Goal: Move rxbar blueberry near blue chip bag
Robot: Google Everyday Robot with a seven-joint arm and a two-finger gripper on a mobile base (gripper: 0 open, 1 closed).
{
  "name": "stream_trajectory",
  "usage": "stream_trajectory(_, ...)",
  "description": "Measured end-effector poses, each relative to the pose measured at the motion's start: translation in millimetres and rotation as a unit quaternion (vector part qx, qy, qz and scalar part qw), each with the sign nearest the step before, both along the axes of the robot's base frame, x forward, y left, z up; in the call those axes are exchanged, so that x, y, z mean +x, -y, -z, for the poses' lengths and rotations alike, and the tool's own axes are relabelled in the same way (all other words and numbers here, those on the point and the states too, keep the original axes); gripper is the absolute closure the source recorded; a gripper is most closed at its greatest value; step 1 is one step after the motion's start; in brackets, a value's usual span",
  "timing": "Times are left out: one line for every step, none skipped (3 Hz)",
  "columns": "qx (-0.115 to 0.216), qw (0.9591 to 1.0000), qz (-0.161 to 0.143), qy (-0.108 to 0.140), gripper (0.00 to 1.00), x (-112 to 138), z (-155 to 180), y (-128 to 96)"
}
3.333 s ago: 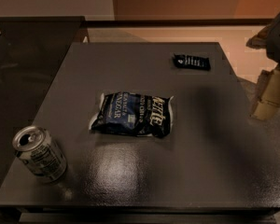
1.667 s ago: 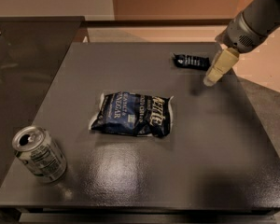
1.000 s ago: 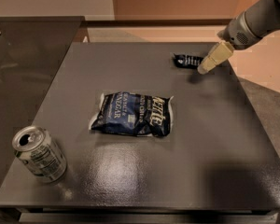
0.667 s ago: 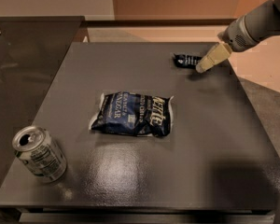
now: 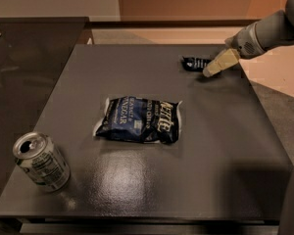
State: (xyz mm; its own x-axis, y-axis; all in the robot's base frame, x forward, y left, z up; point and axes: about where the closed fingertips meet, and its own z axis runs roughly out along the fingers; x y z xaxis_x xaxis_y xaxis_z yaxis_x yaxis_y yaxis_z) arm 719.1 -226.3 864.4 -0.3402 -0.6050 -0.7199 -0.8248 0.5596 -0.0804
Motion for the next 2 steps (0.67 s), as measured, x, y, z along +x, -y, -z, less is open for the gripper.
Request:
stream_trajectory(0.014, 0.9998, -0.011, -0.006, 0.0, 3.2, 9.3, -5.0)
stream_trajectory(0.017, 0.9996, -0.021, -0.013, 0.0, 3.7, 17.9, -9.5)
